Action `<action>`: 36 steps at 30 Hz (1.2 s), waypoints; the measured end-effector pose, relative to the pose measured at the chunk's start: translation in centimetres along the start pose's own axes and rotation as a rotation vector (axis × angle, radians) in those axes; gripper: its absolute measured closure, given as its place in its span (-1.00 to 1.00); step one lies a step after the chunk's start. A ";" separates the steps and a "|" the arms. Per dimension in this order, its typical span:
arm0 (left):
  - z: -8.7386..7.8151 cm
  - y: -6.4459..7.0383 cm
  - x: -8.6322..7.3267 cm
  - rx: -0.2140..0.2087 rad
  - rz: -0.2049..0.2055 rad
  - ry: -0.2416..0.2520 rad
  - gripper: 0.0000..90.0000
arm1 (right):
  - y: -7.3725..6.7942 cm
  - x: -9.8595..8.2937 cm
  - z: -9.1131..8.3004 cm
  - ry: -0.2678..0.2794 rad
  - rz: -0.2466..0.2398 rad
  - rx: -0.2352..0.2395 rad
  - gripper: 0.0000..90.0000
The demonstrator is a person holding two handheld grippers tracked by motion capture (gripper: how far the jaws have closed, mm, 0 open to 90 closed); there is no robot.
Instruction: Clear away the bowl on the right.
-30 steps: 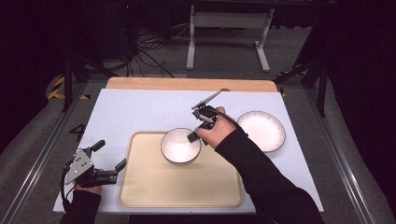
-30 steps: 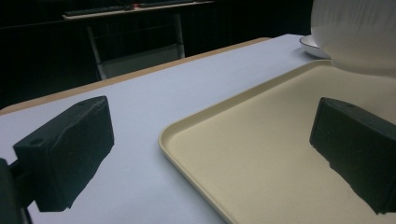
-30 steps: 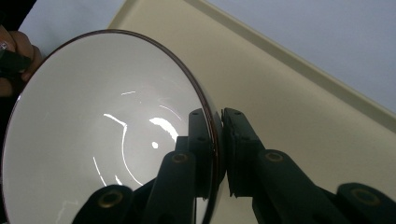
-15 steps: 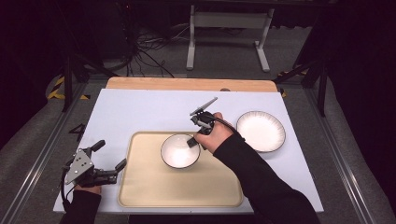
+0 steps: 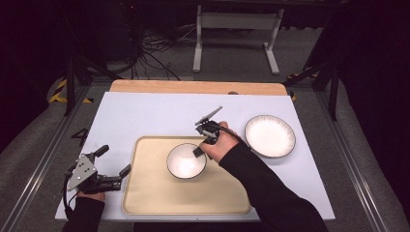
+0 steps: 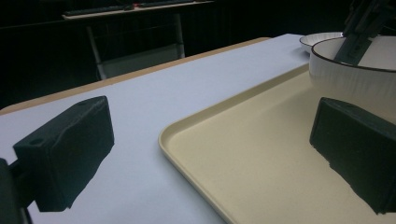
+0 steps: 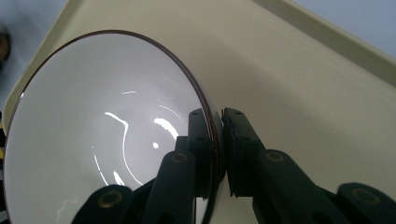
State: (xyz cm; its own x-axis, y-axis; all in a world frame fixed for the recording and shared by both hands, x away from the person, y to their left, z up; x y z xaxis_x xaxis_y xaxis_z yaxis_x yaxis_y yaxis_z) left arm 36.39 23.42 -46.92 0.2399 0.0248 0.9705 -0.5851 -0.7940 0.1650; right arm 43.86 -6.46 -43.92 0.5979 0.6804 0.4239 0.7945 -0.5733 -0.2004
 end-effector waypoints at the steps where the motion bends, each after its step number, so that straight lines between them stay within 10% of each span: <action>1: 0.0 0.0 0.0 0.001 -0.002 0.001 -0.99 | 0.0 0.0 0.1 -0.002 0.000 0.000 0.82; 36: 0.0 0.0 0.0 0.001 -0.001 0.001 -0.99 | 0.7 -1.0 1.4 -0.010 -0.051 -0.030 0.70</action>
State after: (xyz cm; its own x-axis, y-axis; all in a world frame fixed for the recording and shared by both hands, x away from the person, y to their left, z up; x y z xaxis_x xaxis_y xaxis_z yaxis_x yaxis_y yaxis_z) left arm 36.42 23.42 -46.92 0.2398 0.0256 0.9705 -0.5841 -0.7947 0.1653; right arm 44.01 -6.91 -45.75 0.5576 0.7138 0.4237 0.8206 -0.5510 -0.1516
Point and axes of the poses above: each handheld gripper's, and its own axes: z roughly forward along the jaws, x roughly out of its top, y roughly to its right, the point moved 6 cm from there along z, roughly forward along the jaws, and after that the axes turned 14 degrees about -z, right-handed, at the moved point
